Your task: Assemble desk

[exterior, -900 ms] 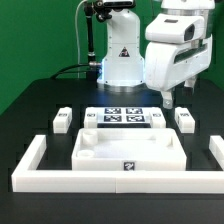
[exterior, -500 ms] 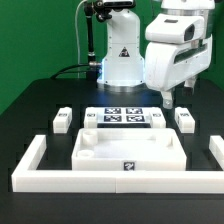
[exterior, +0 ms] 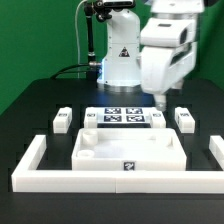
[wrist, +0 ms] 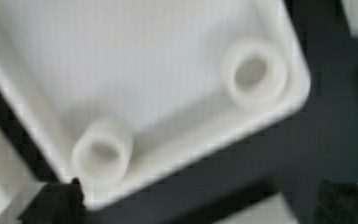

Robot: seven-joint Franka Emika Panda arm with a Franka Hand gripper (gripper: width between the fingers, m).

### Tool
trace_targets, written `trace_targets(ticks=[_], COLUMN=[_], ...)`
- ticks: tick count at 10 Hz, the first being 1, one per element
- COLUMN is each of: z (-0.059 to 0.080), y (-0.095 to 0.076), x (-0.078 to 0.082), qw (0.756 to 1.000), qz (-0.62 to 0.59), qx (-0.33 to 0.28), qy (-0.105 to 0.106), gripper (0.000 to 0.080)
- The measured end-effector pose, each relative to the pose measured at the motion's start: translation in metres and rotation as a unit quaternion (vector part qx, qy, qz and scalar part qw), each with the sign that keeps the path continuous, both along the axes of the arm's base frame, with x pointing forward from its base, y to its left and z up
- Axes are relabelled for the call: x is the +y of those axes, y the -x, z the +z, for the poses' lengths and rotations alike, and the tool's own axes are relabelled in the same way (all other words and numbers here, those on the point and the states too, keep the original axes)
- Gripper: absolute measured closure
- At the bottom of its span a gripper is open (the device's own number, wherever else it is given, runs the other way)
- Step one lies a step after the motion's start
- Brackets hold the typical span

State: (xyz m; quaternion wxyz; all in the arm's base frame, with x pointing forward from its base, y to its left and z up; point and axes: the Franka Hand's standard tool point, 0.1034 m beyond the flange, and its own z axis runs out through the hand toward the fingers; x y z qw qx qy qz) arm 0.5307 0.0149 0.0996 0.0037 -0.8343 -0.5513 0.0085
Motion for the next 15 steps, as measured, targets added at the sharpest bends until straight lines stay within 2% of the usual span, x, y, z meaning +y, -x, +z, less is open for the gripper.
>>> trace_targets(ticks=[2,3,6,7,10,11,14,15], z=[-0.023,-0.028,-0.028,-0.032,-0.077,-0.089,-0.091,-0.091], y=[0.021,0.024,0.023,0.025,0.032,0.036,0.037,0.037], x=[-0.043,-0.052,-0.05,-0.05,-0.051,-0.054,-0.054,-0.054], qw=[0.992,0.989,0.983,0.983,0.984,0.984,0.985,0.985], qz=[0.128,0.15,0.183,0.183,0.18,0.174,0.172,0.172], qx=[0.01,0.014,0.015,0.017,0.005,0.01,0.011,0.011], qy=[-0.008,-0.007,-0.006,-0.007,-0.016,-0.019,-0.02,-0.02], gripper=[0.0149,0.0149,0.0149,0.0149,0.0149,0.0149,0.0163,0.0338])
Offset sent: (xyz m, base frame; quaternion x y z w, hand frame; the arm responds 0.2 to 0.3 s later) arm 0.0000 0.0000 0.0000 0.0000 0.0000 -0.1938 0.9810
